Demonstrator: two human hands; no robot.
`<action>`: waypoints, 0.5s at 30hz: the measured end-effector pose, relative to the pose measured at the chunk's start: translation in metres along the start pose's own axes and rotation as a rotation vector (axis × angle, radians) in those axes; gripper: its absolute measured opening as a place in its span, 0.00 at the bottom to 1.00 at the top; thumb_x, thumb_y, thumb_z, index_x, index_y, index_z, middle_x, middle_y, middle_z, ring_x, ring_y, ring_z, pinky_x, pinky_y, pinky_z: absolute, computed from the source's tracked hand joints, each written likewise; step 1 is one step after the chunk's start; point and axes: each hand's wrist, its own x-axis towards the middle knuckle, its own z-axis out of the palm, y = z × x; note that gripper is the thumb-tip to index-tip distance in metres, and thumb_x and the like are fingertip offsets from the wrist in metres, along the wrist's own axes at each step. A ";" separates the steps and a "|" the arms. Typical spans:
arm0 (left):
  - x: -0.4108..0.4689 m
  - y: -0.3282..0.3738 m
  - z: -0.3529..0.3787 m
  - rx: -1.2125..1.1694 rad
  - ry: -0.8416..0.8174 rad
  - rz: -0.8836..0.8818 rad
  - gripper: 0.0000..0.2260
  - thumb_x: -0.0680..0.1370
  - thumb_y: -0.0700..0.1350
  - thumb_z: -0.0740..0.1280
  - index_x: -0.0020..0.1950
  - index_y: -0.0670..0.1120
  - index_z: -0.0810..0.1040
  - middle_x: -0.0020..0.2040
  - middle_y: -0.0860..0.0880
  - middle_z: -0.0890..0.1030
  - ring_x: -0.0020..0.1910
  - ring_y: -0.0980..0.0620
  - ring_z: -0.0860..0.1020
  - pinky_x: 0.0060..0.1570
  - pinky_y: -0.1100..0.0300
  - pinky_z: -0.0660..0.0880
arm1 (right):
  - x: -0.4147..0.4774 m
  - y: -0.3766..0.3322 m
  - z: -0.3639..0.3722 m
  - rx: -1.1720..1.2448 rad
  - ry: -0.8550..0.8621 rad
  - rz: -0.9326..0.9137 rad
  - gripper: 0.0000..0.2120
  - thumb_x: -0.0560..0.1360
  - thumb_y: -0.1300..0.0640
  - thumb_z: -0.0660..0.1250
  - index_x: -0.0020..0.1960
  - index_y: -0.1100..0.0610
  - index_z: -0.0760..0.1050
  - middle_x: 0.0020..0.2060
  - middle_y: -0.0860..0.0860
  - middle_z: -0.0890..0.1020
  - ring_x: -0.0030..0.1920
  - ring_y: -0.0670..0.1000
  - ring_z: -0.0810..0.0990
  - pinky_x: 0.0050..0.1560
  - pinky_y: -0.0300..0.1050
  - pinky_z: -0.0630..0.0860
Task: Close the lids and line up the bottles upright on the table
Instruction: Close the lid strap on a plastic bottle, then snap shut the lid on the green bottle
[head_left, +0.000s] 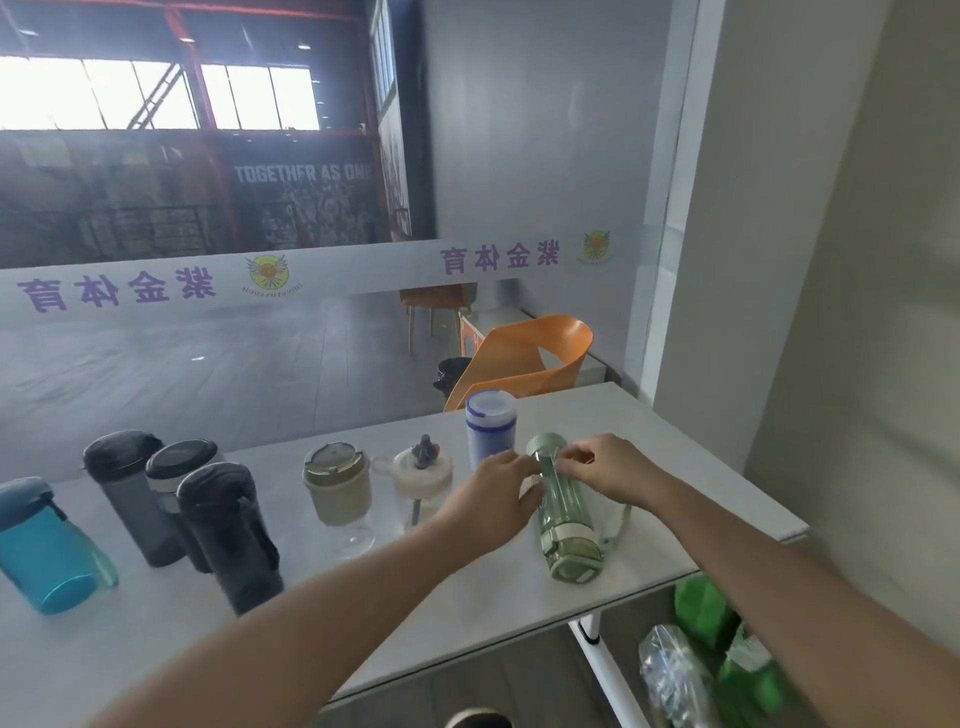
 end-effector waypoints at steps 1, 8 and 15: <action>-0.006 0.000 0.012 -0.043 -0.051 -0.070 0.17 0.80 0.51 0.65 0.67 0.48 0.75 0.59 0.46 0.79 0.56 0.46 0.78 0.55 0.56 0.74 | -0.010 0.008 0.002 -0.006 -0.029 0.006 0.19 0.75 0.42 0.70 0.62 0.51 0.80 0.53 0.50 0.84 0.52 0.49 0.81 0.50 0.42 0.74; -0.026 0.004 0.070 -0.284 -0.217 -0.414 0.26 0.76 0.59 0.69 0.72 0.55 0.68 0.60 0.48 0.79 0.54 0.50 0.78 0.47 0.62 0.71 | -0.052 0.043 0.040 -0.008 -0.159 0.016 0.38 0.69 0.34 0.72 0.75 0.44 0.67 0.68 0.52 0.74 0.61 0.52 0.79 0.63 0.46 0.74; -0.030 0.004 0.081 -0.490 -0.177 -0.484 0.17 0.75 0.56 0.70 0.63 0.60 0.76 0.51 0.54 0.82 0.49 0.56 0.80 0.46 0.62 0.74 | -0.060 0.057 0.045 0.128 -0.184 0.046 0.41 0.69 0.39 0.76 0.77 0.43 0.62 0.63 0.51 0.79 0.60 0.49 0.80 0.64 0.45 0.75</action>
